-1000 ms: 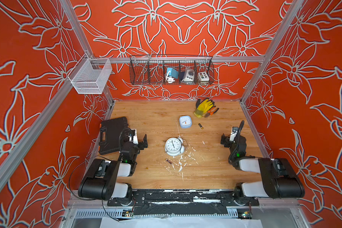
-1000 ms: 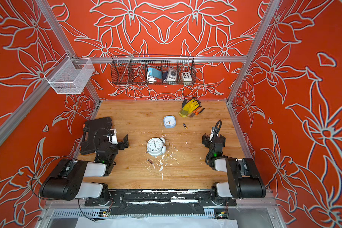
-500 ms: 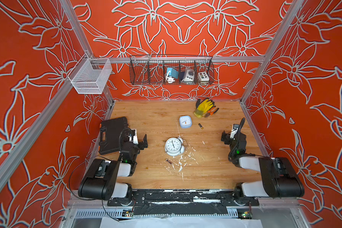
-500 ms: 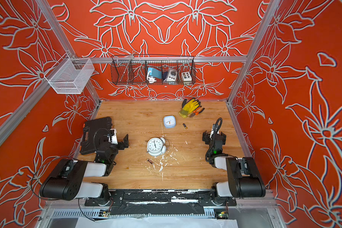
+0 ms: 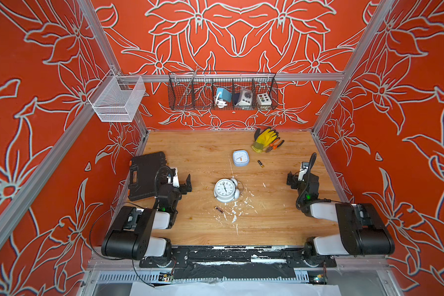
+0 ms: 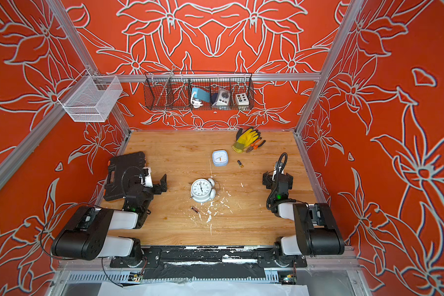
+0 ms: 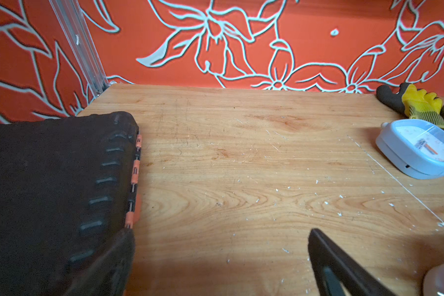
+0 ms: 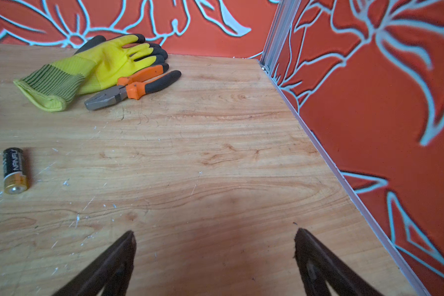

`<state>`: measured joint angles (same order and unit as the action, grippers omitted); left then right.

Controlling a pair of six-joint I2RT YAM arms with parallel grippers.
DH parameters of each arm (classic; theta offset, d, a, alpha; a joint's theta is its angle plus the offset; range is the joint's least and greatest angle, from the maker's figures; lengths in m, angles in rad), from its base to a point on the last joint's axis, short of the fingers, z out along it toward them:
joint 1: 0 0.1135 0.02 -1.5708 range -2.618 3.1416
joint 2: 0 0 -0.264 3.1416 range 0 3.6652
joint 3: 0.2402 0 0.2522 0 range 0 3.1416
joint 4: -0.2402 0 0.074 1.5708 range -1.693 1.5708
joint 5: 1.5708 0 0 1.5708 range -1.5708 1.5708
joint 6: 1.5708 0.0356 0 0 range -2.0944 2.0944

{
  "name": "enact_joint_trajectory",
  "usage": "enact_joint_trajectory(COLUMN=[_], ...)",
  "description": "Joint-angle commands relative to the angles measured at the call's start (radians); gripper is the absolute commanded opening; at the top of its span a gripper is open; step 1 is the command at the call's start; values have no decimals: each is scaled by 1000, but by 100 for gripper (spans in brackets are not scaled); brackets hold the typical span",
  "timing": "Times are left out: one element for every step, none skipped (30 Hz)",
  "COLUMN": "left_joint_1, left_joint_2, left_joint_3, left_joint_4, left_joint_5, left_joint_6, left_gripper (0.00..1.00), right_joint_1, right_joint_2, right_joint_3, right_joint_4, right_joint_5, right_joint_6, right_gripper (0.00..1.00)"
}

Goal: Insert the battery into the alarm
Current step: Reset both arms

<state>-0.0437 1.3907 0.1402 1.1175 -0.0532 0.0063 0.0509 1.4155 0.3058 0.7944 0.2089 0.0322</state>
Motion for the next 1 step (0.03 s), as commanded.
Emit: enact_joint_trajectory(left_joint_1=[5], left_joint_2=[3], left_joint_3=[2], left_joint_4=[38], left_joint_5=[9], left_joint_6=[1], left_gripper=[99], right_joint_1=[3], right_joint_2=[4], right_joint_3=[22], right_joint_4=[-1], right_joint_5=[11], right_joint_6=[-9], right_gripper=[98])
